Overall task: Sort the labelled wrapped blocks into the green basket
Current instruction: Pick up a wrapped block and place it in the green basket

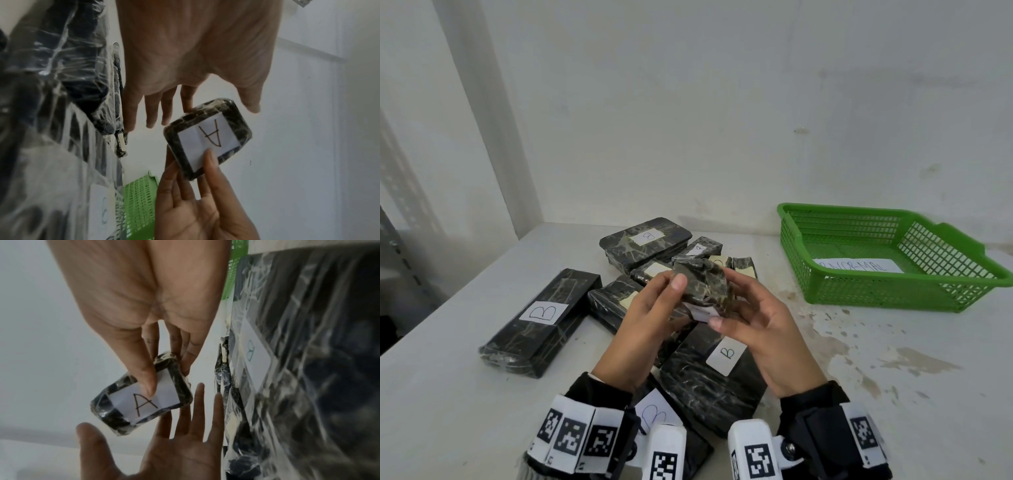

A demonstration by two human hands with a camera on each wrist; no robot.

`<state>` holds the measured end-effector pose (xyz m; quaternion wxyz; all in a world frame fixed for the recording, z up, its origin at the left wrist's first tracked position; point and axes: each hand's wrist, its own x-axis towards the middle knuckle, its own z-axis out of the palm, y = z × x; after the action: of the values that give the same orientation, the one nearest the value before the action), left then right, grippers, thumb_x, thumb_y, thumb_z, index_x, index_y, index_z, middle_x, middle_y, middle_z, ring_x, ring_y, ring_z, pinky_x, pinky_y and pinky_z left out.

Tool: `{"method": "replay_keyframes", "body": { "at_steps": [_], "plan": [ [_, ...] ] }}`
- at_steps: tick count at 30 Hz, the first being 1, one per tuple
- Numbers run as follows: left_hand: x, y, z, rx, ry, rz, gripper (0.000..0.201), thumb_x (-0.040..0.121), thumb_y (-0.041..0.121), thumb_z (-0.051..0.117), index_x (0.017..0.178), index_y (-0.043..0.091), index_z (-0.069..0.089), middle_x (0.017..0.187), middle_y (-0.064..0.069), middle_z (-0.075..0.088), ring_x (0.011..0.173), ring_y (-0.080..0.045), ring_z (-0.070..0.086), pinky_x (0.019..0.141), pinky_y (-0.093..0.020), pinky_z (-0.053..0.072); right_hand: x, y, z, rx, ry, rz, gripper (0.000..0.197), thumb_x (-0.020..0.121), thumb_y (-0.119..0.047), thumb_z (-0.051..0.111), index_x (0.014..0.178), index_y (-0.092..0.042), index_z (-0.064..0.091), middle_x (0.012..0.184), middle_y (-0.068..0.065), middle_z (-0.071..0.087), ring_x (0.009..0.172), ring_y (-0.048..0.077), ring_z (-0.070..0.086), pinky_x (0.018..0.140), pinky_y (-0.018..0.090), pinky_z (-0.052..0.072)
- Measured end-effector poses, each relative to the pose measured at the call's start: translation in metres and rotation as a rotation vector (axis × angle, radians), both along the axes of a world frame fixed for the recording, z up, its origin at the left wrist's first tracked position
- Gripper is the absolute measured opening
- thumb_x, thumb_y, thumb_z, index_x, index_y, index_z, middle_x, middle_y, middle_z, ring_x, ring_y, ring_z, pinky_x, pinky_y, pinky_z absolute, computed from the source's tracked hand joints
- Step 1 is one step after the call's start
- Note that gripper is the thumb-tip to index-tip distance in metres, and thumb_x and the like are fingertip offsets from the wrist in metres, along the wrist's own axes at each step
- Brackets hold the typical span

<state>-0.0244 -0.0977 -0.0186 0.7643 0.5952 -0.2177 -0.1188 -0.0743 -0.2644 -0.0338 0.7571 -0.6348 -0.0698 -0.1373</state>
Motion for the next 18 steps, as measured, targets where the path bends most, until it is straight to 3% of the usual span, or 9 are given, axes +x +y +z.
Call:
{"method": "replay_keyframes", "body": {
  "at_steps": [4,6,10,13,16,18],
  "plan": [
    [-0.001,-0.001,-0.002,-0.013,-0.06,0.064,0.065,0.071,0.05,0.071,0.126,0.017,0.057,0.117,-0.007,0.07,0.109,-0.025,0.067,0.091,-0.037,0.054,-0.002,-0.006,0.009,-0.008,-0.008,-0.019,0.065,0.063,-0.003,0.081,0.123,-0.02,0.063,0.118,0.006,0.07,0.109,0.023,0.066,0.093,0.034,0.053],
    [-0.003,-0.002,0.001,-0.04,-0.06,0.083,0.067,0.071,0.048,0.072,0.127,0.016,0.055,0.113,-0.008,0.071,0.103,-0.024,0.069,0.083,-0.034,0.056,-0.004,-0.007,0.012,-0.014,-0.013,-0.022,0.06,0.061,-0.01,0.086,0.117,-0.02,0.067,0.115,0.008,0.071,0.108,0.024,0.067,0.094,0.036,0.054],
    [-0.012,-0.005,0.008,-0.146,0.027,0.027,0.045,0.084,0.034,0.064,0.123,0.014,0.055,0.102,-0.013,0.073,0.093,-0.027,0.071,0.075,-0.03,0.058,-0.006,-0.007,0.017,0.071,-0.014,-0.06,0.064,0.059,-0.028,0.087,0.119,-0.017,0.066,0.117,0.008,0.07,0.113,0.023,0.065,0.096,0.039,0.053],
    [-0.02,-0.012,0.017,-0.206,0.086,0.005,0.042,0.092,0.037,0.06,0.123,0.009,0.053,0.105,-0.017,0.071,0.092,-0.03,0.07,0.077,-0.034,0.059,-0.011,-0.012,0.029,-0.033,0.013,-0.085,0.062,0.068,-0.047,0.083,0.121,-0.02,0.065,0.119,0.002,0.07,0.116,0.02,0.063,0.104,0.044,0.047],
    [-0.027,-0.023,0.024,-0.215,0.131,-0.003,0.052,0.088,0.037,0.052,0.124,-0.001,0.052,0.112,-0.022,0.069,0.095,-0.032,0.071,0.083,-0.038,0.06,-0.018,-0.028,0.04,-0.187,0.043,-0.088,0.043,0.079,-0.042,0.077,0.118,-0.028,0.066,0.118,-0.005,0.07,0.117,0.014,0.062,0.103,0.04,0.048],
    [-0.03,-0.032,0.028,-0.219,0.166,-0.003,0.055,0.087,0.036,0.054,0.124,-0.004,0.051,0.114,-0.025,0.067,0.095,-0.033,0.071,0.082,-0.038,0.06,-0.022,-0.04,0.045,-0.198,0.061,-0.079,0.042,0.08,-0.036,0.076,0.12,-0.028,0.065,0.118,-0.005,0.071,0.114,0.015,0.064,0.099,0.036,0.051]
  ]
}}
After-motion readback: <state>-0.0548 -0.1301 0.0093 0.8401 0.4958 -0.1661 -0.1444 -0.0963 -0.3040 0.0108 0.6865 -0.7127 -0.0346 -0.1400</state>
